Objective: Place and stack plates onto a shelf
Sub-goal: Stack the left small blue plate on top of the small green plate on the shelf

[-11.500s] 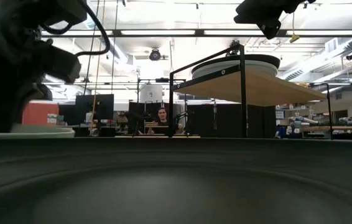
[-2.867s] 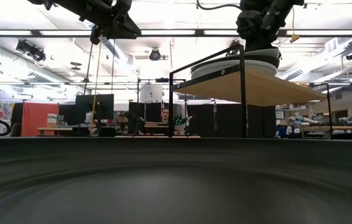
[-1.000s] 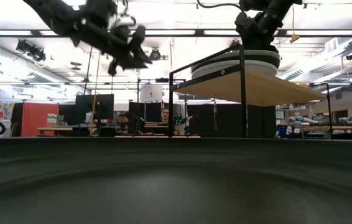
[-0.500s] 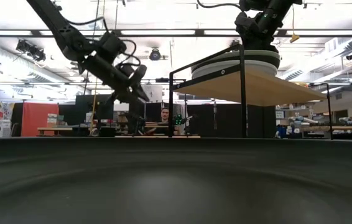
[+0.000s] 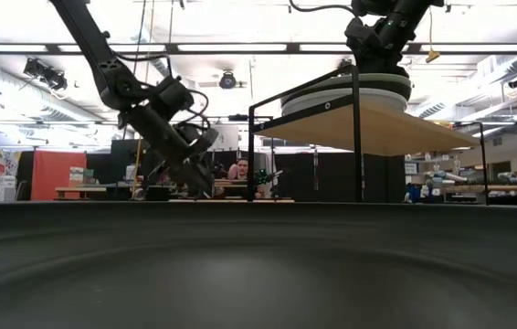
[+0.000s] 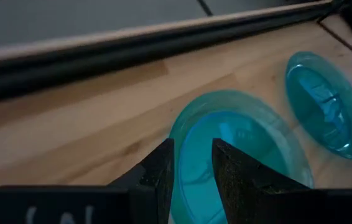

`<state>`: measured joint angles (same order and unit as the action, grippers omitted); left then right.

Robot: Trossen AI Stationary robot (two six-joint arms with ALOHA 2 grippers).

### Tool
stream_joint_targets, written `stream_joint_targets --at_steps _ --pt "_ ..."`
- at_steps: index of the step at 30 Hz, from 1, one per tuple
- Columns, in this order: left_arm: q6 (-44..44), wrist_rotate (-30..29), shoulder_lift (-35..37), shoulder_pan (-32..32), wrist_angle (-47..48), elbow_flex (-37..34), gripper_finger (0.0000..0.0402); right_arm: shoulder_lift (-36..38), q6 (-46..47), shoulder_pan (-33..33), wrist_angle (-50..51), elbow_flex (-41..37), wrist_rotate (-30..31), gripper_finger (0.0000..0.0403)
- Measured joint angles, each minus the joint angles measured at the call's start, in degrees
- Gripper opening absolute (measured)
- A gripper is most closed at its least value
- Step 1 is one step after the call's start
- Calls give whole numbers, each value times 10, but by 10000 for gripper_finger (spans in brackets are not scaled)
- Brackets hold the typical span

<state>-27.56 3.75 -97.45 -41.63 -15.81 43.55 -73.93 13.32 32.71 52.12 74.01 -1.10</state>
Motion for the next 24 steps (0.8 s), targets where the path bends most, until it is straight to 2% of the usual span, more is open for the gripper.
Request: stream_joint_targets --at_steps 24 --pt "-42 -21 -20 41 91 0 114 0 0 0 0 0 0 145"
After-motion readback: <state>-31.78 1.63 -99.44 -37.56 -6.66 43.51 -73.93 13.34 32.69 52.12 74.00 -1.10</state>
